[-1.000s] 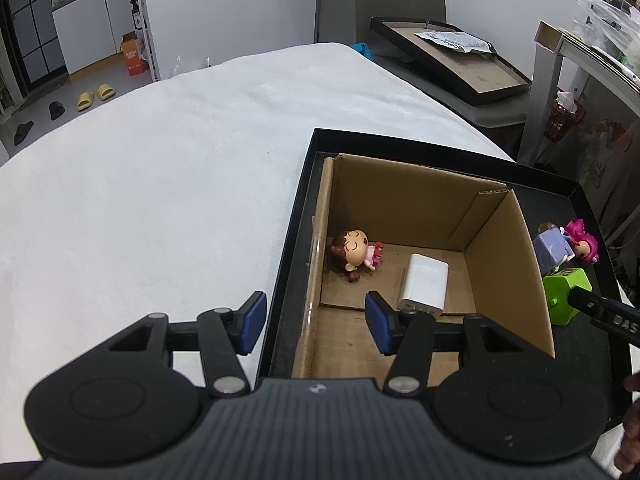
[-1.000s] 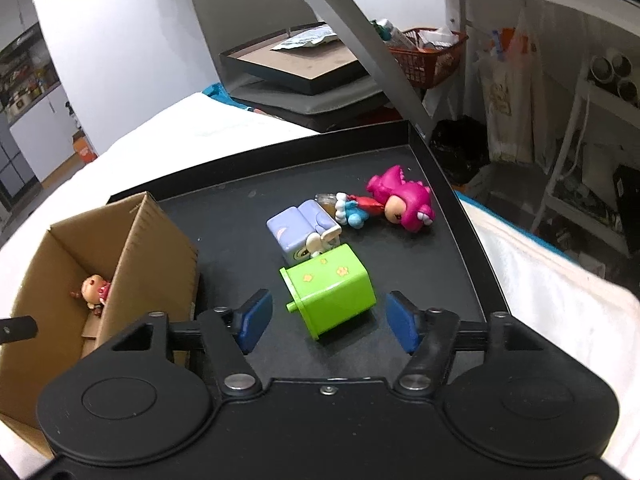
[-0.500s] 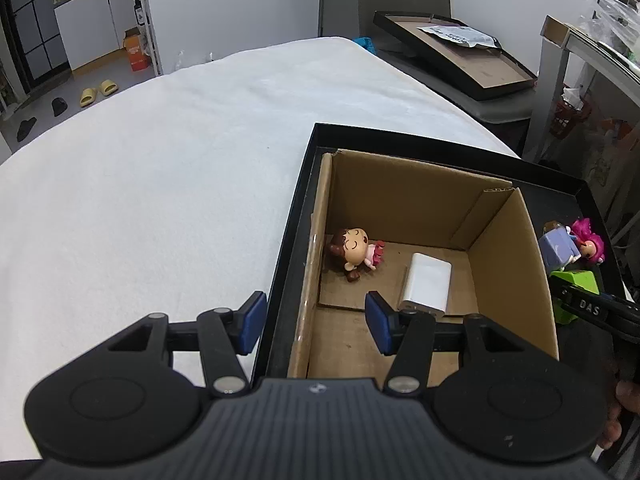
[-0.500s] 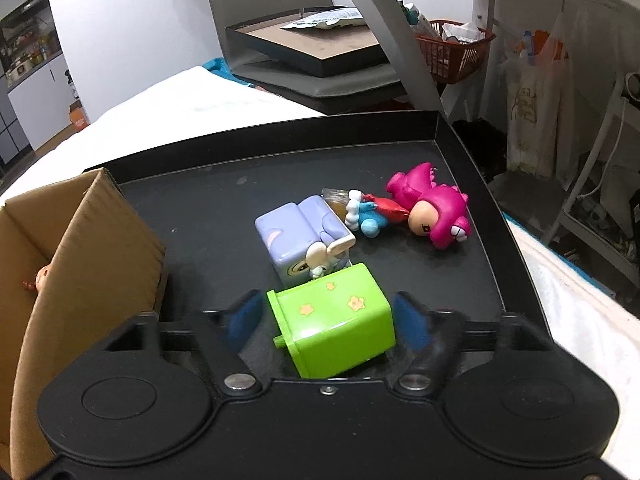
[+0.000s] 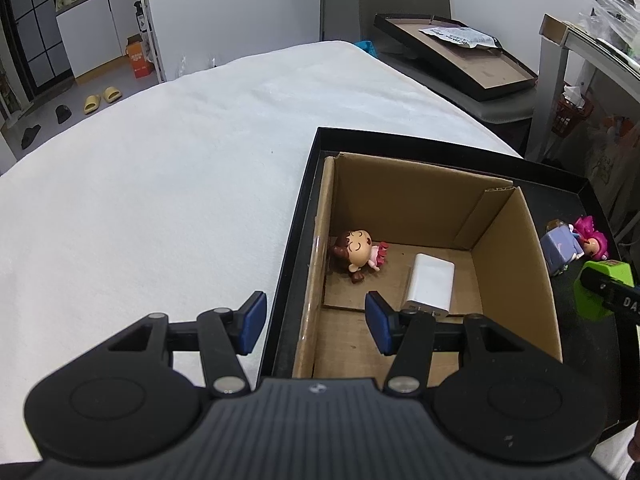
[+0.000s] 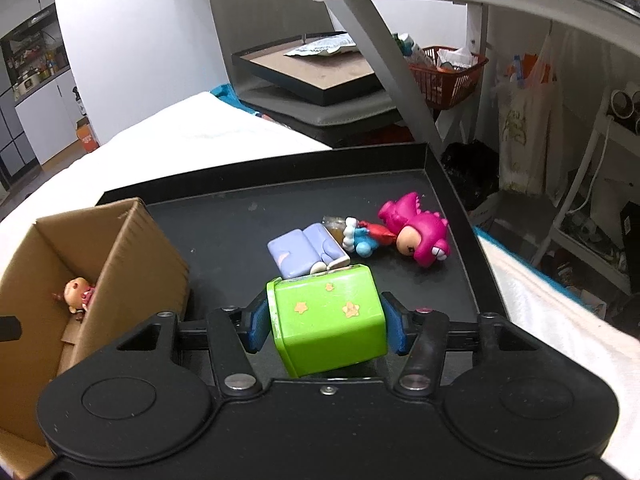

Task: Organize rigid objects
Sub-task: 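Carry the green cube into the cardboard box with the right gripper and release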

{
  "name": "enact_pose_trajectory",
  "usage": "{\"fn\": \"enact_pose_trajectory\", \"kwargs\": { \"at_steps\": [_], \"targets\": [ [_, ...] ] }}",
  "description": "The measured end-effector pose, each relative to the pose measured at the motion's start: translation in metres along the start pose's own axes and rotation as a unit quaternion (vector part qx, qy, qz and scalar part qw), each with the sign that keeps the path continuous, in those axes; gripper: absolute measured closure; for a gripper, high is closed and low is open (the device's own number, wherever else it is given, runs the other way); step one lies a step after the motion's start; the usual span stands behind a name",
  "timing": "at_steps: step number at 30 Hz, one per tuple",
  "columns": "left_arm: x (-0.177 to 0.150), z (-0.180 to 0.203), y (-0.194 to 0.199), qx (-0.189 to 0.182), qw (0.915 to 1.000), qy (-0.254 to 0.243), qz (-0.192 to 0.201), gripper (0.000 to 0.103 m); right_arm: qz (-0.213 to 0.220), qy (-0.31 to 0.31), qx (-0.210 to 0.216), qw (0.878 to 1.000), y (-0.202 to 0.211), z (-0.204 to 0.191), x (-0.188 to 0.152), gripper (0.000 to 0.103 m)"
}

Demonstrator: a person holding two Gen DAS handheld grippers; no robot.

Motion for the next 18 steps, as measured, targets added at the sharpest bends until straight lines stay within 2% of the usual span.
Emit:
{"fn": "enact_pose_trajectory", "kwargs": {
  "at_steps": [8,18],
  "targets": [
    [0.0,-0.004,0.001,-0.006,1.0,0.007,0.002,0.05,0.009,0.008,-0.009,1.0,0.019,-0.009,0.009,0.049],
    [-0.001,-0.01,-0.001,-0.018,0.9997,0.018,0.0,0.05,0.027,0.027,0.011,0.999,0.05,-0.04,0.024,0.049]
  ]
}}
Point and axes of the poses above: each gripper's, at about its wrist camera, not at the fingertips, and y roughly against the way its jaws point, z to its right, x to its top, the point moved 4 cm from there along -y, roughly the way its jaws point, and after that the axes turned 10 degrees about -y, right-handed, at the moved point
